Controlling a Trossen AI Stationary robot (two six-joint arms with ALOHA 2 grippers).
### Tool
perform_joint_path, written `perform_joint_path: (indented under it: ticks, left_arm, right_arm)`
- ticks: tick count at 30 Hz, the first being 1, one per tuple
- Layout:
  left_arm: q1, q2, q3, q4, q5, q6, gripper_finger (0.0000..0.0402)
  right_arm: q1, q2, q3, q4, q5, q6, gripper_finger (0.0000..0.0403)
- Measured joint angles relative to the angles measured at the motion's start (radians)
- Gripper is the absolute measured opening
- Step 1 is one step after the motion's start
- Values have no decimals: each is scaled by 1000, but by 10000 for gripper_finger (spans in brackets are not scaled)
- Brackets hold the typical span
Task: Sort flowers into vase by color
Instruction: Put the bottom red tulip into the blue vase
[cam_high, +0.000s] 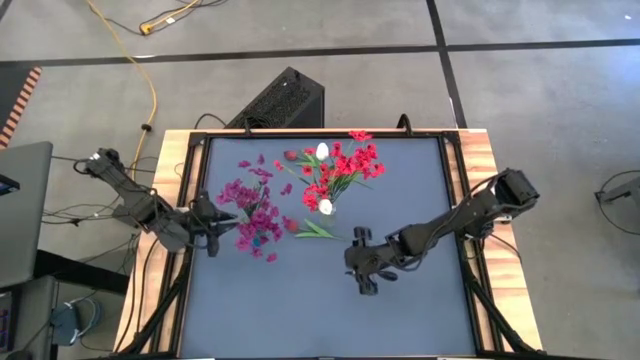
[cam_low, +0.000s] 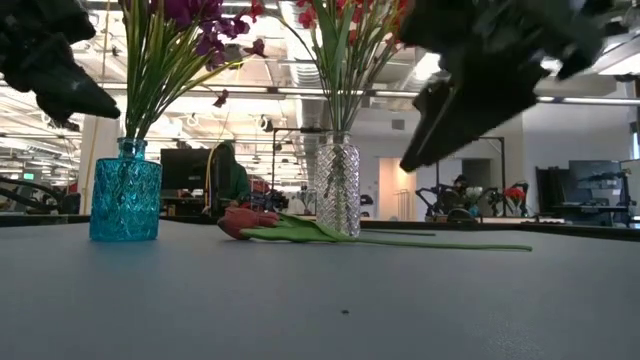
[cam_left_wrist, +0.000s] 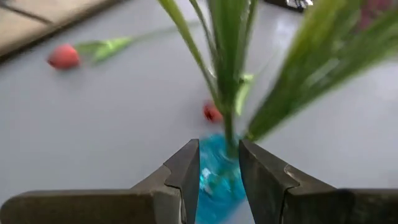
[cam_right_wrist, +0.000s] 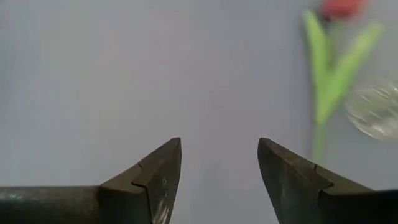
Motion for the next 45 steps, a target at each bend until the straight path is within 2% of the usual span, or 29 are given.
perform_joint_path:
  ticks: [7, 11, 16, 21, 27, 31, 34, 40, 45]
  left_arm:
    - [0, 123, 20, -17, 238, -161, 98]
    - [0, 204, 20, 45, 263, -152, 98]
    - [1, 294, 20, 184, 309, -85, 98]
    - [1, 359, 20, 220, 369, -74, 98]
    - [1, 411, 20, 259, 427, -96, 98]
    - [0, 440, 20, 313, 443, -73, 98]
    - [1, 461, 20, 364, 443, -47, 98]
    - [-3, 496, 20, 409, 446, -43, 98]
    - [-47, 512, 20, 442, 454, -57, 98]
  right_arm:
    - [-81, 0, -104, 23, 80, 55, 221]
    - [-136, 0, -166, 57, 83, 68, 216]
    - [-160, 1, -224, 155, -5, 93, 214]
    - [-143, 1, -264, 174, 97, 114, 214]
    - [-129, 0, -314, 238, 121, 153, 208]
    - [-125, -2, -356, 284, 112, 203, 169]
    - [-128, -4, -378, 293, 72, 257, 118]
    - [-98, -5, -405, 301, 66, 333, 20]
    - [-28, -15, -411, 409, 62, 311, 19]
